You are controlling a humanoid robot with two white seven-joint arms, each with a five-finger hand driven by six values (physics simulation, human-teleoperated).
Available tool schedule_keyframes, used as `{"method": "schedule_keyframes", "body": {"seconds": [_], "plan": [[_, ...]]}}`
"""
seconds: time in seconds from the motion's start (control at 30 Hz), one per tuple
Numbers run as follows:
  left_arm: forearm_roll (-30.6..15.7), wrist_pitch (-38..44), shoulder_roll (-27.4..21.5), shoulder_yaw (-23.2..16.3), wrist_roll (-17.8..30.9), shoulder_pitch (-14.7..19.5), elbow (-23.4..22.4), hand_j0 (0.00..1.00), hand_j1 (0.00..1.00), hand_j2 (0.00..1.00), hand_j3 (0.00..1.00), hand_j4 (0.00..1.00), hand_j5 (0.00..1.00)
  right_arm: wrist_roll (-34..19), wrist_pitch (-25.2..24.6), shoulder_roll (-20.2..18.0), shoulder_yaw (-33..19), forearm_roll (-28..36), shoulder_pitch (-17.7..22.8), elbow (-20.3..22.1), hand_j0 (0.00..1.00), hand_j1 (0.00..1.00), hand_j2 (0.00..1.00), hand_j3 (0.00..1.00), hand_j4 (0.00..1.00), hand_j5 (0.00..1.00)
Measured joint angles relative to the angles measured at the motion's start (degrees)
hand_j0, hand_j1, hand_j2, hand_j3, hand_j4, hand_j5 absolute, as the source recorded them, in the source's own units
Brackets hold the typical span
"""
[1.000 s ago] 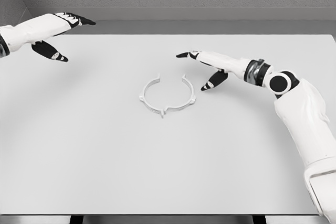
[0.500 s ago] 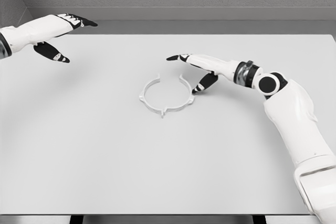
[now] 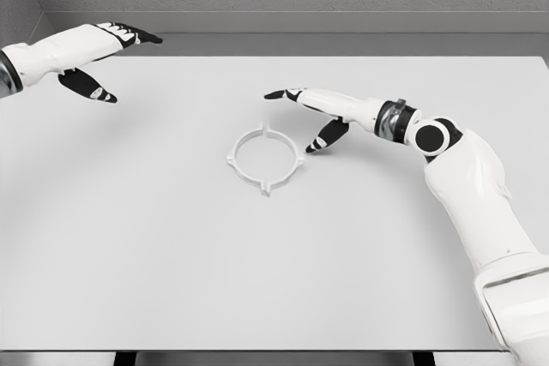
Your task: Assemble PVC drainage pipe clamps
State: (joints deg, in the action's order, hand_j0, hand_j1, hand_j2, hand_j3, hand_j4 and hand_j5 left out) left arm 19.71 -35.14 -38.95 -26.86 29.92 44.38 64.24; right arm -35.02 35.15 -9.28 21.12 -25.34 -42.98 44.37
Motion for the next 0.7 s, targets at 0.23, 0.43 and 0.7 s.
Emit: {"method": "schedule_keyframes", "body": {"seconds": [0.23,0.43,0.7], "plan": [[0.00,0.00,-0.03,0.00,0.05,0.00,-0.01,1.00,1.00,1.00,1.00,1.00,1.00,0.00,0.01,-1.56,-0.45,0.28,0.79,0.58,1.00,1.00,1.00,1.00,1.00,1.00],[0.07,0.00,-0.01,0.00,0.08,0.00,-0.07,1.00,1.00,1.00,1.00,1.00,1.00,0.00,0.02,-3.40,-0.47,0.30,3.69,5.84,1.00,1.00,1.00,1.00,1.00,1.00],[0.09,0.00,-0.03,0.00,0.08,0.00,-0.08,1.00,1.00,1.00,1.00,1.00,1.00,0.00,0.00,-3.66,-0.13,0.12,5.10,10.17,1.00,1.00,1.00,1.00,1.00,1.00]]}}
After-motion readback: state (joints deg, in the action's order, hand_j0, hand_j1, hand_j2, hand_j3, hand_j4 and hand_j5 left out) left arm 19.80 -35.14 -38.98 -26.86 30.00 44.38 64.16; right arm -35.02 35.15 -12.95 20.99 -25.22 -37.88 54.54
